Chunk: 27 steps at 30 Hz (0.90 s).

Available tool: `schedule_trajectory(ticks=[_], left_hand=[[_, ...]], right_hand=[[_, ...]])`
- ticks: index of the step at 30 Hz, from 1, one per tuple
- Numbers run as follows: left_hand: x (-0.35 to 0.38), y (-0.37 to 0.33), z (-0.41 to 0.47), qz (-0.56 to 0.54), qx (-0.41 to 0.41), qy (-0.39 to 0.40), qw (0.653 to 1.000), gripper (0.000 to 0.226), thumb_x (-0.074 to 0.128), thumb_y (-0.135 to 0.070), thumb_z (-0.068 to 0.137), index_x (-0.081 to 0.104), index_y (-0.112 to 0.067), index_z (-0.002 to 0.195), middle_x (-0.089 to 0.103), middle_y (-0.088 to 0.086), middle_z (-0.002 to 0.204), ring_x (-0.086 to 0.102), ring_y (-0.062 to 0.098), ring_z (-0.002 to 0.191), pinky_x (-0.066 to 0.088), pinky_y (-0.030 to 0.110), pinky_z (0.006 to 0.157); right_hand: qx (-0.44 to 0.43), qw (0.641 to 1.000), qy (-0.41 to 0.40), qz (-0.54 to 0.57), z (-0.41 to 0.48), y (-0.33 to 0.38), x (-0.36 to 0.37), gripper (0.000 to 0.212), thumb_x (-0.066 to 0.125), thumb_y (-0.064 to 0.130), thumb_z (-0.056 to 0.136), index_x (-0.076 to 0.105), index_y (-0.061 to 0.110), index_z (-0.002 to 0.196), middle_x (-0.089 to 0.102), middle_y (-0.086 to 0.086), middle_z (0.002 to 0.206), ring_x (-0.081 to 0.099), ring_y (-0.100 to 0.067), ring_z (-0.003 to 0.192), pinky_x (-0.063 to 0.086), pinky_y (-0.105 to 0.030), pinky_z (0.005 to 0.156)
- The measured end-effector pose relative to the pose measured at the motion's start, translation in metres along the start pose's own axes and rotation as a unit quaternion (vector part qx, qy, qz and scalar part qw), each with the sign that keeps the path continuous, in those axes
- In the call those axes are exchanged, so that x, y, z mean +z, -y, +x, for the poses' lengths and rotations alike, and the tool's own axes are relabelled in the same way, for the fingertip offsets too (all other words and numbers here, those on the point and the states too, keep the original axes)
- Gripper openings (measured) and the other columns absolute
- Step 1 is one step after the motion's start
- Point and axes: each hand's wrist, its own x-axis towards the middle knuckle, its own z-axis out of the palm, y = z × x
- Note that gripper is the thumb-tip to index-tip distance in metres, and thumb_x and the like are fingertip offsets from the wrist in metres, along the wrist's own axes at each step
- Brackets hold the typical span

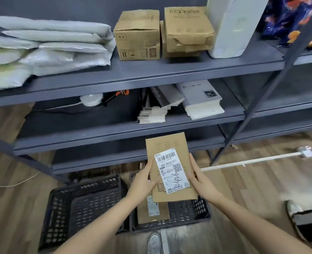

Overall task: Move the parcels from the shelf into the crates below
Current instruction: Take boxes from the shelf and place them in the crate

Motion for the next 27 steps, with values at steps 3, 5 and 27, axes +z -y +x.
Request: schedule_trajectory(ticks=[3, 5, 27], left_hand=[[0.019, 0.031, 0.025, -0.009, -0.011, 0.031, 0.999, 0.086, 0.066, -0.023, 0.088, 0.007, -0.037, 0.149, 0.052, -0.016, 0.128, 0.053, 0.004, 0.110, 0.044, 0.017, 0.090], [0.032, 0.057, 0.043, -0.002, -0.021, 0.053, 0.998, 0.090, 0.066, -0.022, 0.087, 0.002, -0.036, 0.148, 0.047, -0.021, 0.124, 0.051, 0.000, 0.111, 0.040, 0.011, 0.087], [0.308, 0.385, 0.197, 0.075, 0.003, 0.113, 0.991, 0.107, 0.072, -0.027, 0.082, -0.012, -0.031, 0.150, 0.024, -0.006, 0.155, 0.041, 0.011, 0.131, 0.041, 0.023, 0.099]], right_hand=[[0.032, 0.999, 0.011, -0.003, 0.019, -0.031, 0.012, 0.060, 0.039, 0.033, 0.100, -0.007, 0.055, 0.132, 0.025, 0.046, 0.118, 0.042, 0.001, 0.115, 0.034, -0.005, 0.094], [0.055, 0.998, 0.014, 0.001, 0.032, -0.054, 0.020, 0.064, 0.042, 0.028, 0.100, -0.007, 0.049, 0.134, 0.018, 0.047, 0.120, 0.037, 0.003, 0.121, 0.029, 0.006, 0.083], [0.168, 0.981, 0.059, -0.077, 0.169, -0.481, 0.131, 0.083, 0.050, 0.016, 0.096, -0.014, 0.042, 0.141, 0.034, 0.015, 0.134, 0.042, -0.008, 0.119, 0.036, -0.019, 0.097]])
